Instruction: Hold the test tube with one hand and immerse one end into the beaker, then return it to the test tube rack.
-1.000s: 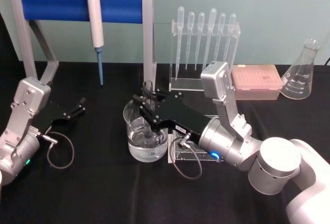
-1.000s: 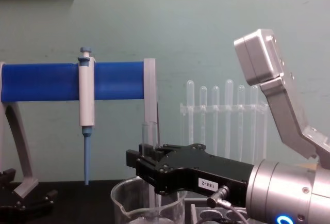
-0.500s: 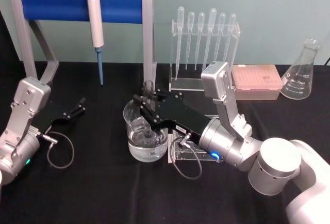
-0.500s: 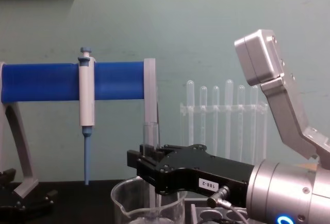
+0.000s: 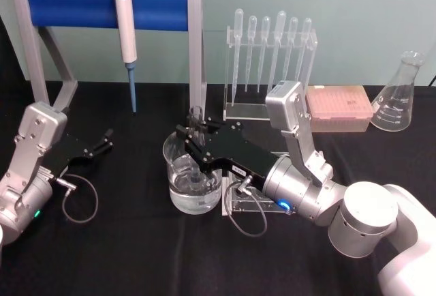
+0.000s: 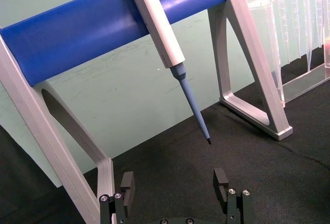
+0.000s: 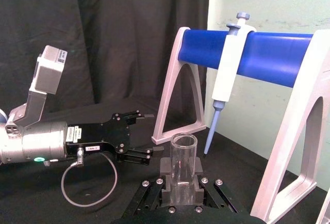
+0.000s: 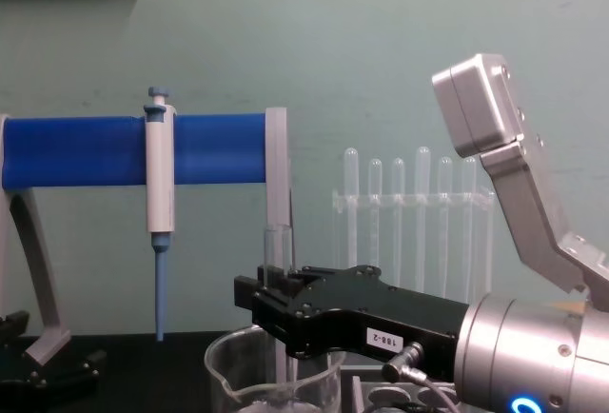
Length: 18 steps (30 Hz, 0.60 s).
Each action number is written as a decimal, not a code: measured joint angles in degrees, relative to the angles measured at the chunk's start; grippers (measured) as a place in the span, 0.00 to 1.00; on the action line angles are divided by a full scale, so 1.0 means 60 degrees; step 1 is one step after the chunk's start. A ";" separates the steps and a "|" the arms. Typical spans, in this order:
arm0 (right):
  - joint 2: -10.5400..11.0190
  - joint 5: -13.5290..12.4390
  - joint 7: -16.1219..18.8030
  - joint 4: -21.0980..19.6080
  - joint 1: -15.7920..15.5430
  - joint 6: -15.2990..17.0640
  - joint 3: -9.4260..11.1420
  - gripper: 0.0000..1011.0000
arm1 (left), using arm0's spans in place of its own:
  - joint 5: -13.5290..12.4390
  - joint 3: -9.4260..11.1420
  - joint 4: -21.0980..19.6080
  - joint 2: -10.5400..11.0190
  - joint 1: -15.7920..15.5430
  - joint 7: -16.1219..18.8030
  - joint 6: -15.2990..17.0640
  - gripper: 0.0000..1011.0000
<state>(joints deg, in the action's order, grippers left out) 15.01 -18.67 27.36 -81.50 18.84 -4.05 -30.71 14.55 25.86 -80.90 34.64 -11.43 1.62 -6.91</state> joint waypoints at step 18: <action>0.0000 -0.0003 0.0005 0.0001 0.0010 -0.0004 -0.0001 0.22 | 0.0000 0.0000 0.0000 0.0000 0.0000 0.0000 0.0000 0.99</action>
<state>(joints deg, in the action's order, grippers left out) 15.01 -18.69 27.39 -81.49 18.90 -4.08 -30.71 14.55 25.86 -80.90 34.64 -11.43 1.62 -6.91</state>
